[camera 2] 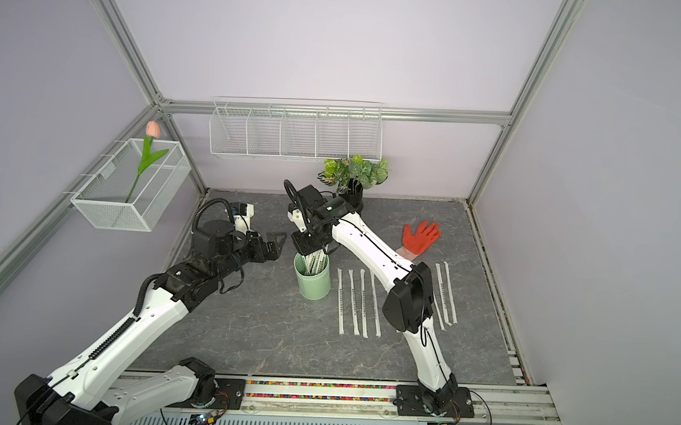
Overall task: Take the straws out of the storage container
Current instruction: Pick up the straw from the container.
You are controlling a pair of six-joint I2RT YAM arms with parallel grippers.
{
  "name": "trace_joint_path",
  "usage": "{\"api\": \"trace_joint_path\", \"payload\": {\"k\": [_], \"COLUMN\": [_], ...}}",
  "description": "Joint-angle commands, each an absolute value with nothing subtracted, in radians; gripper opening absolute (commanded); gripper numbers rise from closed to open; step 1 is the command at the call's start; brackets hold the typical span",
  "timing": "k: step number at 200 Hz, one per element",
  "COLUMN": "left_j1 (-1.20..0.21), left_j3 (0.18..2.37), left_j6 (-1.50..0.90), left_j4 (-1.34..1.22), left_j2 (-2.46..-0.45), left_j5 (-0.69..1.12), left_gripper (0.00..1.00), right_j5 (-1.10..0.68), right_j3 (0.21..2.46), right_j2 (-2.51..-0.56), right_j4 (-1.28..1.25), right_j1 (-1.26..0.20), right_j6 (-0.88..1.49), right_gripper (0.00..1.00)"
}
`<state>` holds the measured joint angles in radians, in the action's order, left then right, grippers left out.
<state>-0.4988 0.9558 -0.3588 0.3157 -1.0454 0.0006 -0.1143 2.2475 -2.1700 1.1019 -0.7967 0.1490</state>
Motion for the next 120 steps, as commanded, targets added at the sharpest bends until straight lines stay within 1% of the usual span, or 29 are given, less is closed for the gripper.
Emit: {"api": "trace_joint_path", "payload": {"k": [1,67,120], "left_j1": [-0.502,-0.502,-0.502], "left_j3": [0.971,0.971,0.973], "left_j6": [-0.359,-0.359,-0.358], "left_j4": [0.323,0.323,0.323], "left_j2": [-1.049,-1.051,-1.049], "left_j5": [0.007,0.011,0.011], "left_gripper": [1.00,1.00,1.00], "right_j5": [-0.130,-0.124,-0.129], "right_j3": [2.266,2.269,2.265], "right_j2": [-2.201,-2.213,-2.218], "right_j4": [1.111,1.097,1.085], "right_j1": [-0.802,-0.802,-0.803], "right_j6": [0.132,0.136,0.141], "right_gripper": [0.28,0.27,0.21]}}
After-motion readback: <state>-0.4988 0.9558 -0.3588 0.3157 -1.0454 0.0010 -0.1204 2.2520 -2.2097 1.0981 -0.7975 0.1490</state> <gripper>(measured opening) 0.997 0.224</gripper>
